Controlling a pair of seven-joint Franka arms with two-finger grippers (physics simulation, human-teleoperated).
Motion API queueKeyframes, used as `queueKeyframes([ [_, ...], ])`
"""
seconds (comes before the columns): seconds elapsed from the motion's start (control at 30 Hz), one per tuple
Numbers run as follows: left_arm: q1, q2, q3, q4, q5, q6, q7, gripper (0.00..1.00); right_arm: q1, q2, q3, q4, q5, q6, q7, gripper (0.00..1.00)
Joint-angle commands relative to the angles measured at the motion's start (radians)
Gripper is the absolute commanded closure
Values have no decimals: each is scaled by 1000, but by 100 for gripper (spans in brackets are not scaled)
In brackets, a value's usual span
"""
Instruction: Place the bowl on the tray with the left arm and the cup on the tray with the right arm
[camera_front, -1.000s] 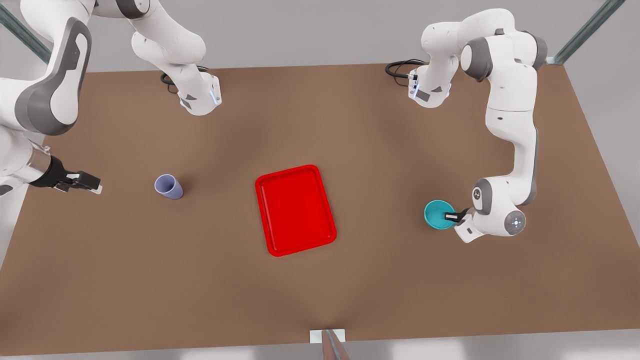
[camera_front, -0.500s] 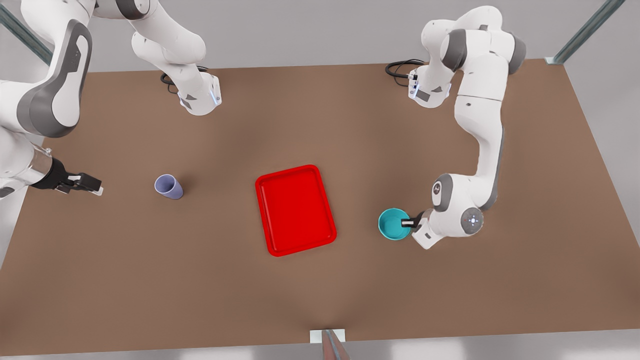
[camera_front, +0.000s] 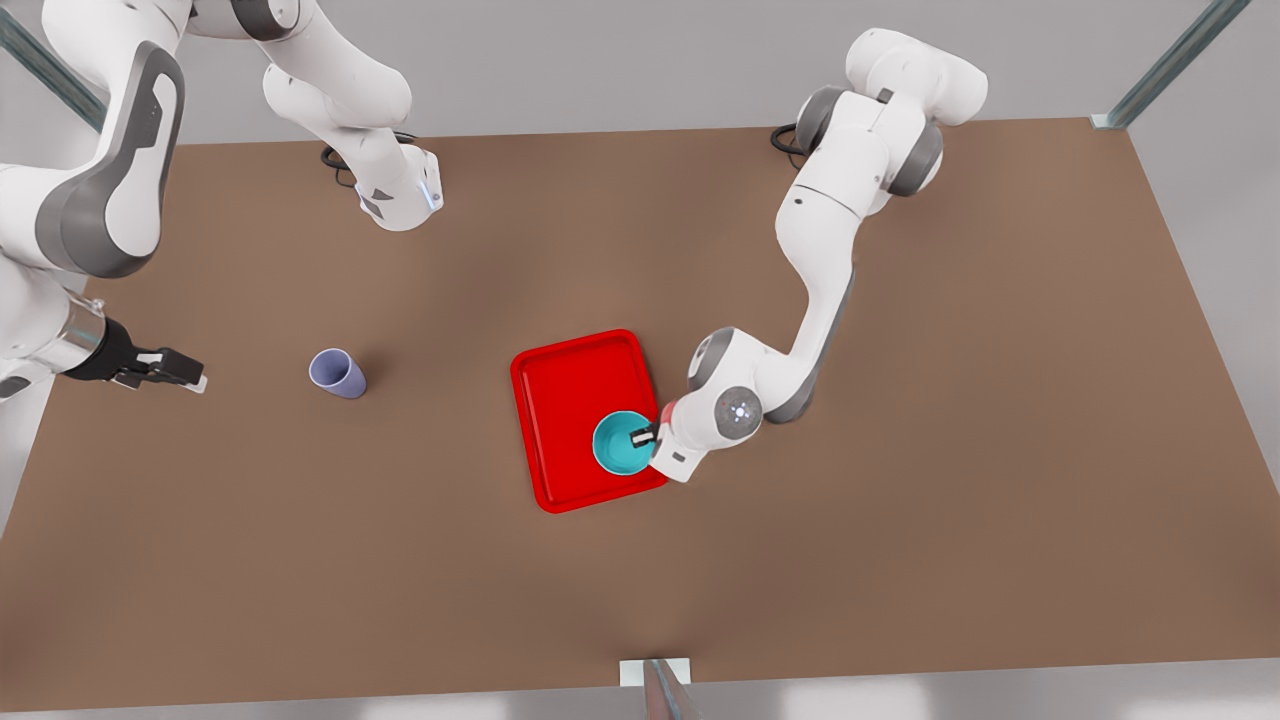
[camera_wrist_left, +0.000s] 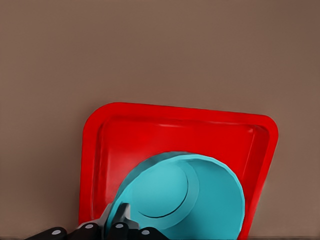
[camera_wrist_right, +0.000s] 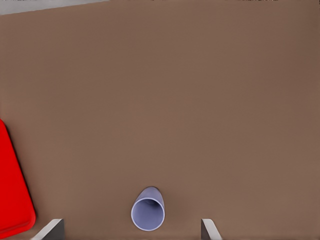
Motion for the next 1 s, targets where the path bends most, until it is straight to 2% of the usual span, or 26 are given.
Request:
queueKeyframes([
  [0.0, 0, 2, 0, 5, -98, 7, 3, 79, 1, 1, 0, 0, 0, 0, 0, 0],
  [0.03, -2, 12, 0, 5, -98, 16, 9, 79, 1, 1, 0, 0, 0, 0, 0, 0],
  [0.07, -2, 19, 0, 5, -98, 27, 18, 71, 1, 1, 0, 0, 0, 0, 0, 0],
  [0.1, -2, 25, 0, 5, -98, 34, 29, 30, 1, 1, 0, 0, 0, 0, 0, 0],
  [0.13, -2, 33, 0, 5, -98, 47, 37, 12, 1, 1, 0, 2, 0, 0, 0, 0],
  [0.17, -2, 38, 0, 5, -97, 56, 41, 1, -1, 1, 0, 2, 0, 0, -2, 0],
  [0.3, 3, 27, 8, 5, -84, 41, 67, 0, -4, 0, 2, 3, 2, -2, -2, 0],
  [0.33, 10, -30, 17, 5, 53, -132, 77, 0, -2, 1, 0, 3, 2, -2, -2, 0],
  [0.4, 96, -229, 64, 3, 305, -485, 170, 0, -2, 1, 2, 3, 0, 0, -2, 0],
  [0.47, 201, -327, 96, -5, 342, -624, 426, 0, -2, 1, 2, 3, 0, 0, -3, 0],
  [0.5, 221, -378, 158, -3, 337, -763, 627, 0, -1, 1, 0, 3, 0, 0, -2, 0],
  [0.57, 221, -438, 307, -5, 337, -900, 784, 0, -1, 3, 0, 3, 0, 3, -2, 0],
  [0.63, 256, -520, 318, -41, 342, -917, 776, 0, 4, 17, 2, -9, 0, 24, 0, 0],
  [0.7, 471, -721, 64, -283, 392, -724, 773, 0, 1, 77, 2, -26, -3, 90, -2, 0],
  [0.73, 471, -761, 63, -336, 422, -691, 775, 0, -8, 98, -2, -41, -3, 107, -2, 0],
  [0.83, 471, -740, 64, -322, 433, -702, 772, 0, 7, 67, 0, -127, -8, 130, 2, 0],
  [0.97, 465, -729, 57, -325, 431, -743, 773, 0, 31, -63, 18, -330, -6, 170, 9, 0],
])
